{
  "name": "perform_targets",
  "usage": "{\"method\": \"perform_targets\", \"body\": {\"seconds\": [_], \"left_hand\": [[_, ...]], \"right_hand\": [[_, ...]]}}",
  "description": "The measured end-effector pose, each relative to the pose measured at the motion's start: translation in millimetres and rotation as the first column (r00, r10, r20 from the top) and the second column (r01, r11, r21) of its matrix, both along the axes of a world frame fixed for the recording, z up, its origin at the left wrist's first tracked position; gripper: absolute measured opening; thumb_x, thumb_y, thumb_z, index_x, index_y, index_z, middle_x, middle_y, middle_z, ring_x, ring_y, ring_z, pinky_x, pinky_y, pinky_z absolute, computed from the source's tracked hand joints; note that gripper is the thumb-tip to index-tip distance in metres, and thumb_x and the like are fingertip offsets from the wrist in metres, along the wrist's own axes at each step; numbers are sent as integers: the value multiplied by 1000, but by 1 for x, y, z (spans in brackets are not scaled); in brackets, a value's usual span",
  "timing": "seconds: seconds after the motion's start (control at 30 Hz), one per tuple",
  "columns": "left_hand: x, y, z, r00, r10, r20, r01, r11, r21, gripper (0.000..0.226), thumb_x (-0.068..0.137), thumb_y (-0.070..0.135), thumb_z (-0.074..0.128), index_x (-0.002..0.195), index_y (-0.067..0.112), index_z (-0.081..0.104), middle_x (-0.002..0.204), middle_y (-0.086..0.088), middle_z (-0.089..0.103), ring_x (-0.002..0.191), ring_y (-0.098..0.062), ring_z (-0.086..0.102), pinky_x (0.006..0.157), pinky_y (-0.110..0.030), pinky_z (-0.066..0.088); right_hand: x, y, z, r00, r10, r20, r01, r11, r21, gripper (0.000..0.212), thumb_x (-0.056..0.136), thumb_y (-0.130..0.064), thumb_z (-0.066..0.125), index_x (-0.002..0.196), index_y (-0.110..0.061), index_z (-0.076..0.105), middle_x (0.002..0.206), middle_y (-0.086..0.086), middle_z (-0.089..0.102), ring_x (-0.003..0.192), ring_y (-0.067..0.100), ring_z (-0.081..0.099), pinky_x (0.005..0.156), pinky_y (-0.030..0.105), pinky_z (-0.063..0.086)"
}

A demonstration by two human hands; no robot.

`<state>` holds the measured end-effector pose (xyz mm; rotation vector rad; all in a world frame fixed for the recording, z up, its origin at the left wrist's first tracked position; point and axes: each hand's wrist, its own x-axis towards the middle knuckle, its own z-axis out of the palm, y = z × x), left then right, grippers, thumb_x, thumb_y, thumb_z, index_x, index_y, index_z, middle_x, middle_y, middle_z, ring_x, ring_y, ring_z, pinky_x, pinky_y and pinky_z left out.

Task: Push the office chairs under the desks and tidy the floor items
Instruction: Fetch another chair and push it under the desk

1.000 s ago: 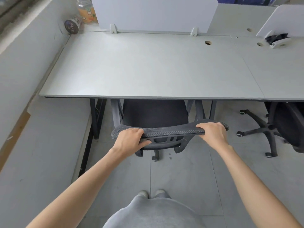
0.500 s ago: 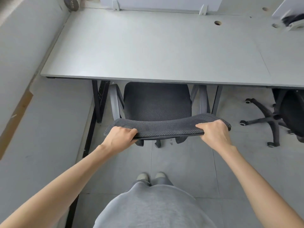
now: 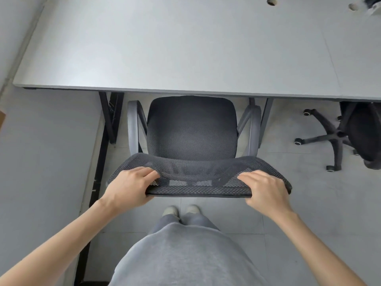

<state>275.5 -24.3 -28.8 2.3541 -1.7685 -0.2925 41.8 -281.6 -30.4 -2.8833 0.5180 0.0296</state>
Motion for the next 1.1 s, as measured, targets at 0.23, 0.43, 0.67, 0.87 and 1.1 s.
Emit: {"method": "perform_targets", "body": {"seconds": [0.23,0.43,0.67,0.87,1.1], "left_hand": [[38,-42,-4,996,81,27,-81,996,32,41,66,38,37,91,21,65,79,6,70,69,-21,67,49,-28,51],[88,-66,-7,995,101,15,-101,995,13,50,67,47,37,97,18,65,86,2,72,74,-26,67,57,-34,54],[164,-98,-2,996,89,-7,-88,994,62,36,70,35,53,98,17,64,93,0,71,82,-27,65,66,-33,48],[198,-127,-9,1000,31,3,-31,999,20,28,74,30,66,98,16,64,90,0,71,80,-27,65,60,-29,42],[201,-130,-10,1000,12,-20,-11,999,38,34,74,38,63,101,17,63,92,-1,71,83,-28,65,65,-32,47]], "right_hand": [[59,-50,-1,999,-38,-16,38,999,-14,48,44,-5,73,90,-19,72,91,-6,73,85,19,68,57,29,51],[111,-73,2,993,-88,-82,88,996,-12,44,66,-10,64,108,-21,67,110,-5,69,105,22,59,72,32,46],[168,-80,4,978,-178,-109,175,984,-34,40,72,-13,58,109,-26,65,109,-7,68,104,20,56,70,30,42],[200,-111,8,970,-197,-141,192,980,-50,40,74,-17,59,113,-27,64,115,-9,66,109,18,55,76,30,43],[202,-116,6,965,-212,-152,205,977,-61,44,69,-13,61,110,-29,66,111,-12,68,105,16,58,72,29,45]]}}
